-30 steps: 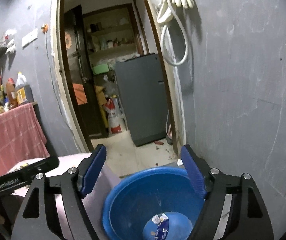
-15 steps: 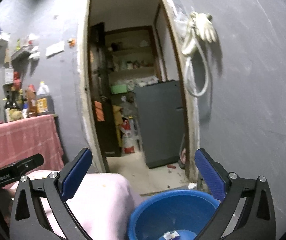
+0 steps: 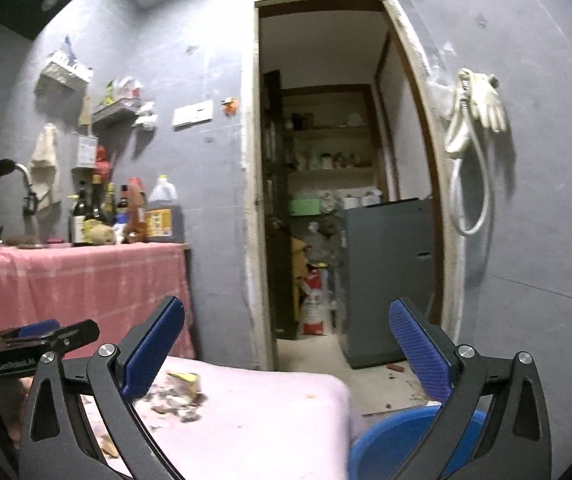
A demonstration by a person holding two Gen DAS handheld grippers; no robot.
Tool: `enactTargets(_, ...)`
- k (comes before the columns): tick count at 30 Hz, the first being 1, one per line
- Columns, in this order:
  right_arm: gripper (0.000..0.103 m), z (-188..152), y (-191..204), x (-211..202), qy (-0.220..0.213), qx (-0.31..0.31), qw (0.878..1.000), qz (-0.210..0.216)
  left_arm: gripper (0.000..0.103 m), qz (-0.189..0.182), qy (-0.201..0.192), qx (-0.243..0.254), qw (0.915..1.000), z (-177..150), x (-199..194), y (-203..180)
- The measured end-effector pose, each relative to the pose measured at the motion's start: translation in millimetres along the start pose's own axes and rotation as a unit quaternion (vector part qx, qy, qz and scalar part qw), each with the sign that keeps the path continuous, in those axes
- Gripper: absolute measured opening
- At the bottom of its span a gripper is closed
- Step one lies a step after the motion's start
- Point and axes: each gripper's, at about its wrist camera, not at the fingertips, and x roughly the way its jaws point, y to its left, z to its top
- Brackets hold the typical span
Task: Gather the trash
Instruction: 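Move both open tools back over the remaining trash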
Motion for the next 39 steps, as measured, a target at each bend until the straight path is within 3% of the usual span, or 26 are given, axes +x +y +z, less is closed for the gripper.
enactTargets(7, 0.103, -14, 28, 11, 0.013, -0.005, 0.999, 0.037, 0.101, 0.029, 0.014, -0.002, 0.9995, -22, -16, 37)
enactTargets(14, 0.103, -34, 46, 19, 0.04, -0.008, 0.997, 0.064, 0.101, 0.039, 0.034, 0.003, 0.9986, -51, -22, 49)
enactTargets(27, 0.103, -72, 50, 33, 0.109, -0.012, 0.991, 0.07, 0.101, 0.014, 0.112, -0.011, 0.9935, -77, -4, 54)
enactTargets(39, 0.103, -90, 41, 45, 0.145, -0.008, 0.987, 0.064, 0.099, -0.033, 0.2, 0.017, 0.979, -93, 29, 37)
